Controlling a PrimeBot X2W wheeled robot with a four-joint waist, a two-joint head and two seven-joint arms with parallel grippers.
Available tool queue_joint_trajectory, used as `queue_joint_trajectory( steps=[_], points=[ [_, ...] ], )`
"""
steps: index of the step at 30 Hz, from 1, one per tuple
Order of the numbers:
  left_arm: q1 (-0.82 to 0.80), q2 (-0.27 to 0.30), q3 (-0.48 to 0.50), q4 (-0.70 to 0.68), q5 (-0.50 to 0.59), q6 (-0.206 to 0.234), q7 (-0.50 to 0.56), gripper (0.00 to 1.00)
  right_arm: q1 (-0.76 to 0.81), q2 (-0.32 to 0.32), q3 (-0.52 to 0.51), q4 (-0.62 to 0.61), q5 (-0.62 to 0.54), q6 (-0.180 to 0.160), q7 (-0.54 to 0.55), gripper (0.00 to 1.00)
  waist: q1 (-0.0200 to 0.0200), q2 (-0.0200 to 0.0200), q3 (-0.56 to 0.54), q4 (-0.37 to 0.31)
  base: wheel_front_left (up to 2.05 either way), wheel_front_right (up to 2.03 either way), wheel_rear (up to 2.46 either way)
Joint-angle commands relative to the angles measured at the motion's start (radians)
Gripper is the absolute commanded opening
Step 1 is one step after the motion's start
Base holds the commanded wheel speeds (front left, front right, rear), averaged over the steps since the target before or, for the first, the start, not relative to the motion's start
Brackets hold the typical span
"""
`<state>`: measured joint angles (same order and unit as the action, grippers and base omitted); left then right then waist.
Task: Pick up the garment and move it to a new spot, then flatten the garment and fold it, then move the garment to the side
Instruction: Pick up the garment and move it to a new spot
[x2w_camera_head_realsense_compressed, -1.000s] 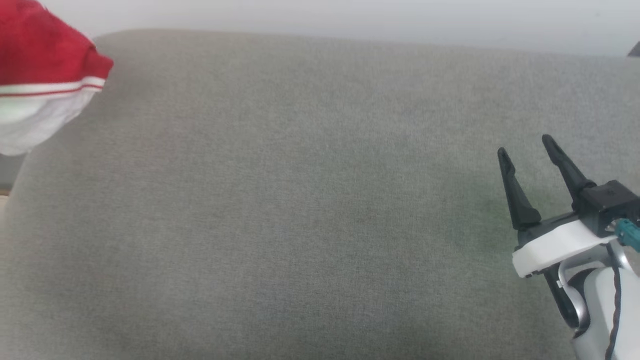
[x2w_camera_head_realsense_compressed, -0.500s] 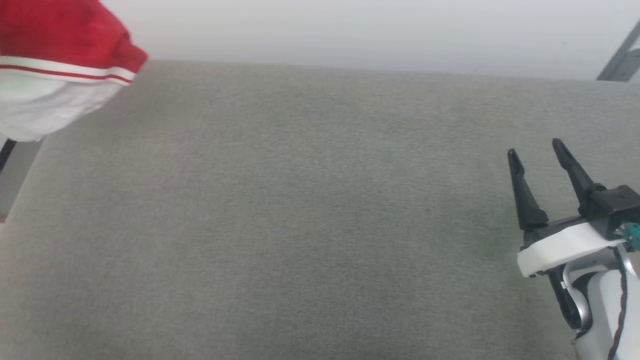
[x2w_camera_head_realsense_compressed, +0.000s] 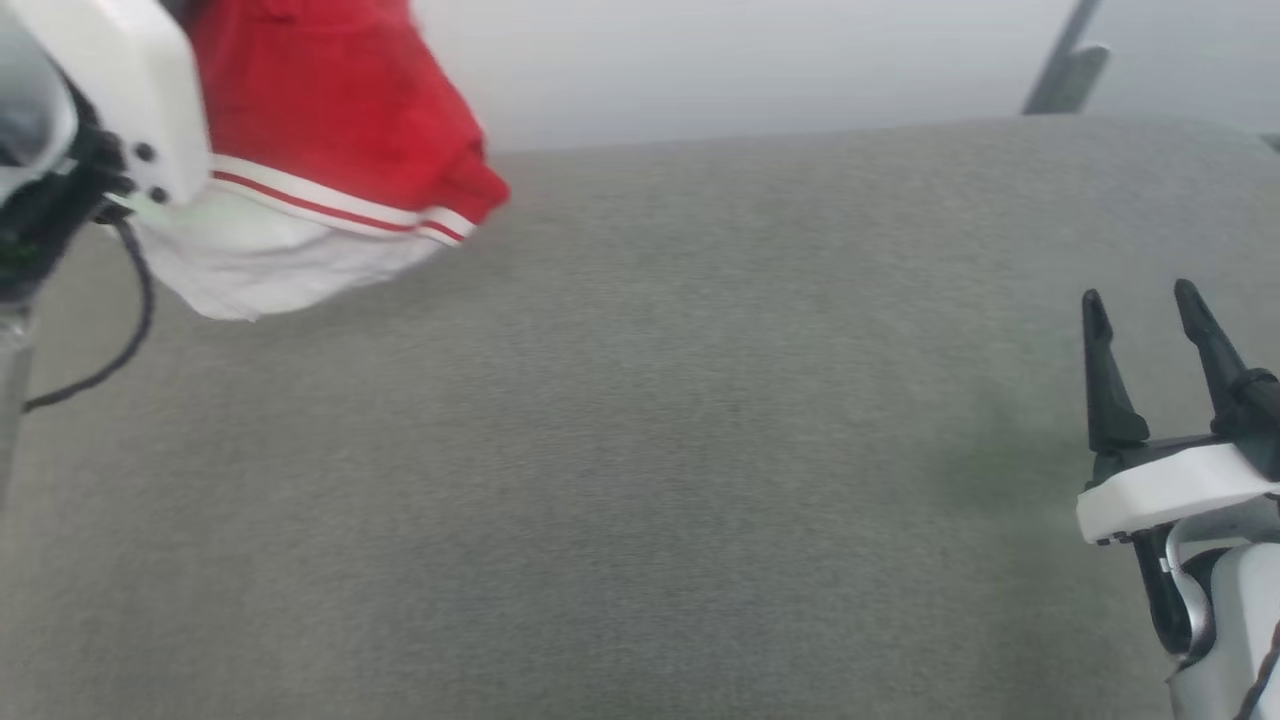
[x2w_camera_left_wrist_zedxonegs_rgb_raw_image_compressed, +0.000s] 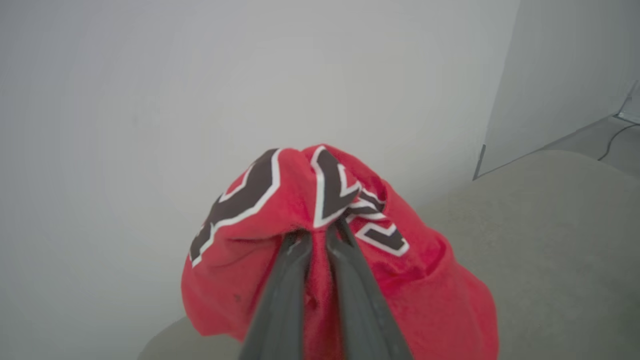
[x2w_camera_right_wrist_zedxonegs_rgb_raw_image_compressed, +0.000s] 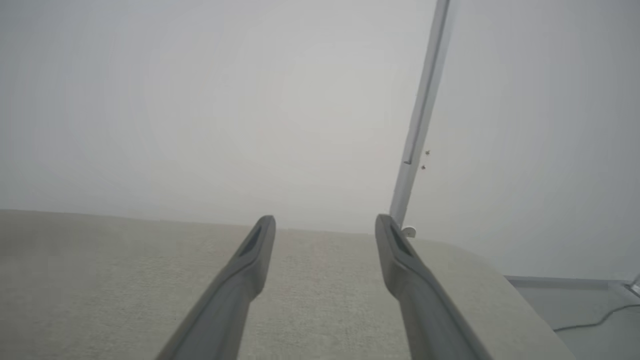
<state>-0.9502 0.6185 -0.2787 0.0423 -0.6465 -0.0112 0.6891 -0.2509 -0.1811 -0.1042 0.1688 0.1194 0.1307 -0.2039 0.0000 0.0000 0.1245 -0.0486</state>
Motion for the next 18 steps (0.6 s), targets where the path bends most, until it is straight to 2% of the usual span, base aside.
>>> queue_joint_trajectory(
  steps=[1, 11, 13, 18],
  points=[
    [0.011, -0.006, -0.005, -0.015, -0.01, 0.007, 0.011, 0.0, -0.005, 0.008, -0.007, 0.004, -0.01, 0.0, -0.009, 1.0, 0.0, 0.0, 0.013, -0.042, 0.0, 0.0, 0.0],
    [0.044, -0.102, -0.113, -0.093, -0.029, 0.025, 0.085, 0.0, -0.01, 0.043, -0.073, 0.049, -0.025, 0.0, -0.036, 1.0, 0.0, 0.0, 0.046, -0.139, 0.0, 0.0, 0.0],
    [0.091, -0.14, -0.159, -0.108, -0.028, 0.043, 0.102, 0.0, -0.014, 0.054, -0.075, 0.063, -0.029, 0.0, -0.042, 1.0, 0.0, 0.0, 0.053, -0.158, 0.0, 0.0, 0.0],
    [0.191, -0.17, -0.231, -0.102, -0.028, 0.063, 0.132, 0.0, -0.015, 0.071, -0.07, 0.086, -0.031, 0.0, -0.05, 1.0, 0.0, 0.0, 0.064, -0.181, 0.0, 0.0, 0.0]
  ],
)
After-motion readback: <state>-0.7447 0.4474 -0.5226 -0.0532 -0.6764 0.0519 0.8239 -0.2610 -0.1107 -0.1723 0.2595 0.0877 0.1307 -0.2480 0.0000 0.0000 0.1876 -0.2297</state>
